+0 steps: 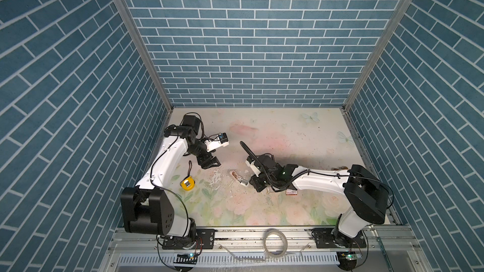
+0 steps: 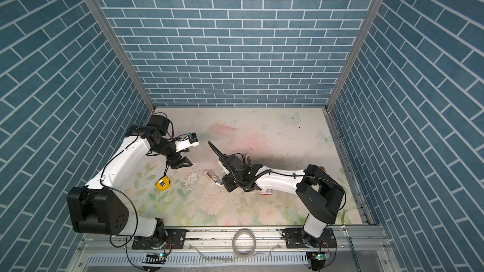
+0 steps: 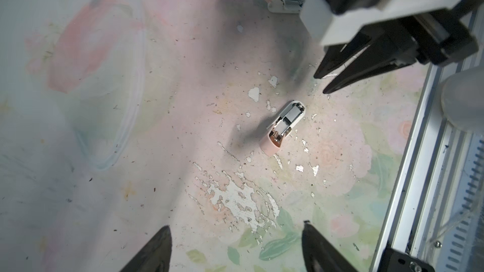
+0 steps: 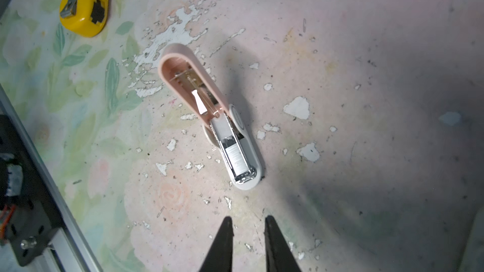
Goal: Load the staples into the stapler
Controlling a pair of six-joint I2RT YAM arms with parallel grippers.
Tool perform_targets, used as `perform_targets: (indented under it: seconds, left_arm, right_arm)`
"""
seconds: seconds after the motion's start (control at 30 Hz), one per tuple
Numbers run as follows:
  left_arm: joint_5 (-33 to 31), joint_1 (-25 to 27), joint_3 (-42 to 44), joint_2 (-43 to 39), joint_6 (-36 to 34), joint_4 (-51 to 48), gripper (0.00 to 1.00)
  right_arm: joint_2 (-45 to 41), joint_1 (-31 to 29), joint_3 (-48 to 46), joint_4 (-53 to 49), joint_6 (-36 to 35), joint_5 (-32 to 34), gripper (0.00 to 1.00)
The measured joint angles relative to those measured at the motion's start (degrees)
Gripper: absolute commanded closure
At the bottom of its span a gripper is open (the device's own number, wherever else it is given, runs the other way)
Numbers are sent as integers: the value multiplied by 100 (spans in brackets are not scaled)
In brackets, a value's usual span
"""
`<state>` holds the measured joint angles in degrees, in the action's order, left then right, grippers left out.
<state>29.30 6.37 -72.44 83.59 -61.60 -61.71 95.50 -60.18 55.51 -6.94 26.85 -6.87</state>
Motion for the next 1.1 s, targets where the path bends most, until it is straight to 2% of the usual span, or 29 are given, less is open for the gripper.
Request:
perform_targets:
  seconds: [0.1, 0.2, 0.43, 0.8, 1.1]
  left_arm:
    - [-140, 173, 55, 243, -181, 68, 39]
    - [-216, 271, 85, 492, -295, 153, 43]
    - [-249, 481, 319, 658, -577, 378, 43]
    - [-208, 874, 435, 966, -898, 750, 43]
    - [-236, 1121, 723, 1086, -1113, 964, 43]
  right_arm:
    - [2, 142, -4, 179, 501, -243, 80]
    - [57, 219, 7, 299, 894, -461, 82]
    - [428, 315, 81, 291, 1554, -758, 83]
    - [522, 385, -90, 588, 2398, -883, 81]
    - [603, 396, -170, 741, 2673, -922, 81]
